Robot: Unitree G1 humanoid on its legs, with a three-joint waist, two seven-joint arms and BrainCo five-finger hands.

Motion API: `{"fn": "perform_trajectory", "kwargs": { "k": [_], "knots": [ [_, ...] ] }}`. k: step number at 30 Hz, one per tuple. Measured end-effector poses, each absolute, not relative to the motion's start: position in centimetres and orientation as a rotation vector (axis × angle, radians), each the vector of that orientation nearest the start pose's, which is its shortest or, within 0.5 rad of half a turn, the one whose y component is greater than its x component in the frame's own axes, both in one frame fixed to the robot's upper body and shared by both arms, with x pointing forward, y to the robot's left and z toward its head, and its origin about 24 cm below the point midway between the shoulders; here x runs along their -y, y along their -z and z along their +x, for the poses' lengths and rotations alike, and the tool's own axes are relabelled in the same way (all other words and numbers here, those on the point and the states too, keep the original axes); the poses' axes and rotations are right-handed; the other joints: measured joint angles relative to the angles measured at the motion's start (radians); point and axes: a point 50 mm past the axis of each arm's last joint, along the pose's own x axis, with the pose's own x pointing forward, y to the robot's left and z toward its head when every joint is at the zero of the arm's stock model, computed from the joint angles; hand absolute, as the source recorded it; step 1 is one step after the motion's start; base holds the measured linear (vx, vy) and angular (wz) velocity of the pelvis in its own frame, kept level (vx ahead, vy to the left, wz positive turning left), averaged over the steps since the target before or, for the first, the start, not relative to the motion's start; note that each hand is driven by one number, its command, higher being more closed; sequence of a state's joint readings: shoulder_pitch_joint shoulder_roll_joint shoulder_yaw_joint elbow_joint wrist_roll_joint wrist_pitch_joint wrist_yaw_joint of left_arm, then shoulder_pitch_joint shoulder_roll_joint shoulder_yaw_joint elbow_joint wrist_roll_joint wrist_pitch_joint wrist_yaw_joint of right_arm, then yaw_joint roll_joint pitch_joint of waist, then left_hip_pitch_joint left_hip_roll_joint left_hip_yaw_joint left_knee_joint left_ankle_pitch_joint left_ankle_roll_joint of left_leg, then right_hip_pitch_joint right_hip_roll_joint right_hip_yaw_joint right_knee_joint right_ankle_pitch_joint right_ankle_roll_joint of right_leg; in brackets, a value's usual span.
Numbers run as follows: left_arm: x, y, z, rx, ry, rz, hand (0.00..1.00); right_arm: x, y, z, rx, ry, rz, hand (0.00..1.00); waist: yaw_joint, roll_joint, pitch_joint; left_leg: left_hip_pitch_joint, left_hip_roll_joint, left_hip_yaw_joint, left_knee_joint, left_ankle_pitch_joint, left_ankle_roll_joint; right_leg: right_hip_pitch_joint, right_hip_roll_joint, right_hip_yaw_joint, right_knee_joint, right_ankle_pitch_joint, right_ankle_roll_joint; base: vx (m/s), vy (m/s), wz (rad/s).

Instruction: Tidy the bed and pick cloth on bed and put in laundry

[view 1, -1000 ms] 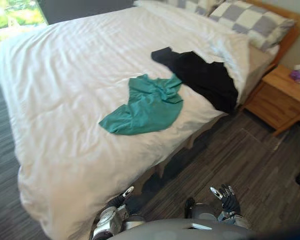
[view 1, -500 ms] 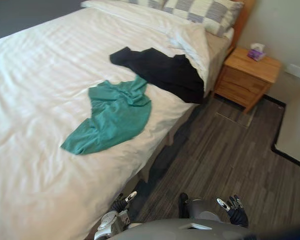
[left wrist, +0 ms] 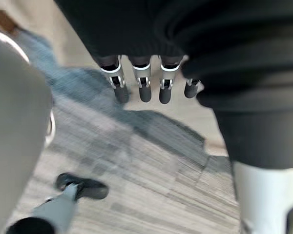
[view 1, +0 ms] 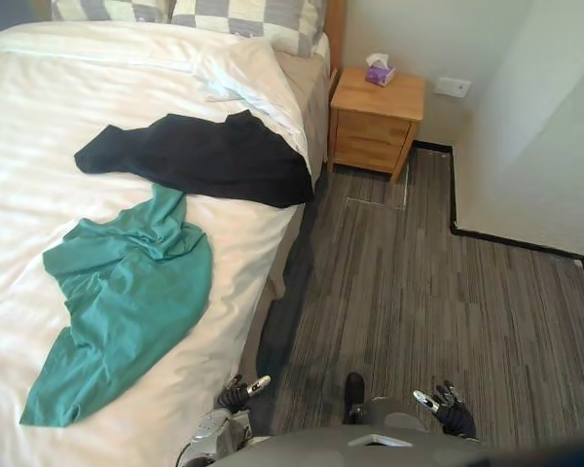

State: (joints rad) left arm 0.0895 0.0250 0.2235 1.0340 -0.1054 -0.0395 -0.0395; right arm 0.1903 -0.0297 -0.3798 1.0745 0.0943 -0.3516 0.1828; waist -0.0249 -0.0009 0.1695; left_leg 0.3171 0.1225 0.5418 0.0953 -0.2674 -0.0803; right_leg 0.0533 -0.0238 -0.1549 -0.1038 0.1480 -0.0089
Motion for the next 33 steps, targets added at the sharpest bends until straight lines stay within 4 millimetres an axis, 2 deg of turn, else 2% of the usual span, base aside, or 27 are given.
{"fn": "perform_trajectory", "kwargs": {
  "k": [2, 5, 6, 7, 8, 9, 10, 11, 12, 13, 14, 18, 21, 24, 25, 31, 33],
  "knots": [
    [-19.0, 16.2, 9.3, -1.067, -0.263, -0.188, 0.0, 20.9, 15.3, 6.7, -0.836, 0.328, 0.246, 0.0, -0.023, 0.0, -0.014, -0.002, 0.0, 0.024, -0.002, -0.012, 0.005, -0.001, -0.002, -0.006, 0.006, -0.008, 0.011, 0.02, 0.108, -0.22],
    [-19.4, 16.1, 9.3, -1.056, -0.28, -0.187, 0.0, 20.7, 15.4, 6.6, -0.849, 0.331, 0.242, 0.0, -0.011, -0.01, -0.011, -0.012, -0.002, 0.038, 0.047, -0.013, 0.007, -0.008, 0.01, -0.003, 0.006, -0.018, 0.004, 0.1, 0.051, -0.46],
    [-19.8, 16.1, 9.1, -1.053, -0.307, -0.198, 0.0, 20.7, 15.4, 6.6, -0.856, 0.316, 0.226, 0.0, -0.013, -0.012, -0.01, -0.043, -0.008, -0.026, 0.134, 0.003, 0.057, -0.005, 0.01, 0.042, 0.007, -0.014, 0.007, 0.14, -0.015, -0.81],
    [-20.0, 16.1, 9.0, -1.051, -0.32, -0.205, 0.0, 20.8, 15.4, 6.7, -0.855, 0.303, 0.217, 0.0, -0.012, -0.01, -0.013, -0.055, -0.013, -0.062, 0.177, 0.014, 0.08, -0.004, 0.01, 0.067, 0.01, -0.015, 0.005, 0.14, -0.064, -1.16],
    [-20.1, 16.1, 8.9, -1.04, -0.349, -0.233, 0.0, 20.8, 15.3, 7.4, -0.856, 0.267, 0.192, 0.0, -0.005, -0.014, -0.015, -0.081, -0.024, -0.158, 0.272, 0.032, 0.112, -0.01, 0.009, 0.131, 0.027, -0.025, -0.006, 0.15, -0.049, -1.46],
    [-19.7, 16.2, 8.7, -1.035, -0.359, -0.26, 0.0, 20.9, 15.1, 8.4, -0.847, 0.233, 0.168, 0.0, 0.015, 0.0, -0.005, -0.096, -0.067, -0.313, 0.274, -0.017, 0.106, -0.014, 0.007, 0.2, 0.033, -0.039, -0.017, 0.14, -0.001, -1.57],
    [-19.4, 16.1, 8.8, -1.028, -0.357, -0.268, 0.0, 21.2, 15.1, 8.4, -0.853, 0.229, 0.154, 0.0, 0.016, 0.014, -0.001, -0.097, -0.087, -0.378, 0.253, -0.041, 0.108, -0.012, 0.015, 0.234, 0.027, -0.036, -0.014, 0.07, 0.077, -1.52],
    [-19.0, 16.1, 9.0, -1.022, -0.341, -0.268, 0.0, 21.8, 15.0, 8.8, -0.86, 0.224, 0.135, 0.0, 0.017, 0.038, -0.007, -0.129, -0.1, -0.454, 0.205, -0.064, 0.111, -0.011, 0.022, 0.274, 0.008, -0.021, -0.005, 0.0, 0.116, -1.14],
    [-18.7, 16.1, 9.1, -1.024, -0.316, -0.256, 0.0, 22.0, 15.0, 9.1, -0.859, 0.224, 0.13, 0.0, 0.009, 0.053, 0.0, -0.153, -0.088, -0.47, 0.136, -0.034, 0.101, -0.007, 0.031, 0.279, 0.007, -0.014, 0.007, -0.02, 0.105, -0.97],
    [-18.6, 16.2, 9.1, -1.023, -0.314, -0.259, 0.0, 22.1, 15.0, 9.0, -0.864, 0.225, 0.129, 0.0, 0.013, 0.053, 0.0, -0.149, -0.084, -0.45, 0.142, -0.017, 0.094, -0.005, 0.034, 0.289, 0.004, -0.009, 0.017, 0.01, 0.106, -0.48],
    [-18.4, 16.2, 9.0, -1.031, -0.306, -0.255, 0.0, 22.1, 15.0, 8.9, -0.861, 0.226, 0.13, 0.0, 0.009, 0.068, -0.017, -0.136, -0.082, -0.437, 0.116, -0.011, 0.097, -0.002, 0.038, 0.286, 0.007, -0.015, 0.019, 0.05, 0.081, -0.31],
    [-18.5, 16.2, 9.0, -1.037, -0.306, -0.246, 0.0, 21.4, 15.3, 8.3, -0.89, 0.224, 0.155, 0.0, 0.016, 0.04, -0.03, -0.091, -0.075, -0.415, 0.054, 0.001, 0.083, 0.0, 0.044, 0.259, 0.015, -0.031, 0.02, 0.09, 0.061, -0.14],
    [-18.4, 16.3, 9.1, -1.068, -0.322, -0.252, 0.0, 21.3, 15.5, 7.9, -0.908, 0.22, 0.173, 0.0, 0.016, 0.038, -0.034, -0.054, -0.065, -0.414, 0.025, 0.009, 0.057, 0.017, 0.059, 0.249, 0.009, -0.03, 0.02, 0.13, 0.015, -0.08],
    [-18.1, 16.4, 9.2, -1.1, -0.334, -0.264, 0.0, 21.5, 15.5, 7.8, -0.916, 0.225, 0.182, 0.0, 0.014, 0.05, -0.029, -0.051, -0.067, -0.415, 0.028, 0.021, 0.035, 0.021, 0.058, 0.246, 0.008, -0.03, 0.02, 0.05, -0.002, -0.06],
    [-18.7, 16.9, 7.4, -1.215, -0.447, -0.336, 0.0, 21.3, 15.6, 7.3, -0.938, 0.218, 0.194, 0.0, 0.021, 0.036, -0.048, -0.039, -0.016, -0.417, 0.018, 0.022, 0.028, 0.017, 0.09, 0.158, 0.0, -0.065, -0.022, 0.0, 0.0, 0.0],
    [-18.8, 16.9, 7.4, -1.206, -0.444, -0.34, 0.0, 21.3, 15.6, 7.3, -0.936, 0.22, 0.196, 0.0, 0.024, 0.034, -0.048, -0.045, -0.017, -0.418, 0.017, 0.024, 0.031, 0.014, 0.083, 0.14, 0.001, -0.066, -0.023, 0.0, 0.004, 0.03],
    [-18.7, 16.8, 7.5, -1.168, -0.456, -0.38, 0.0, 21.4, 15.6, 7.0, -0.935, 0.233, 0.205, 0.0, 0.04, 0.036, -0.045, -0.059, -0.017, -0.411, 0.017, 0.026, 0.032, 0.0, 0.068, 0.084, 0.001, -0.067, -0.023, 0.0, 0.037, -0.03]
  ]
}}
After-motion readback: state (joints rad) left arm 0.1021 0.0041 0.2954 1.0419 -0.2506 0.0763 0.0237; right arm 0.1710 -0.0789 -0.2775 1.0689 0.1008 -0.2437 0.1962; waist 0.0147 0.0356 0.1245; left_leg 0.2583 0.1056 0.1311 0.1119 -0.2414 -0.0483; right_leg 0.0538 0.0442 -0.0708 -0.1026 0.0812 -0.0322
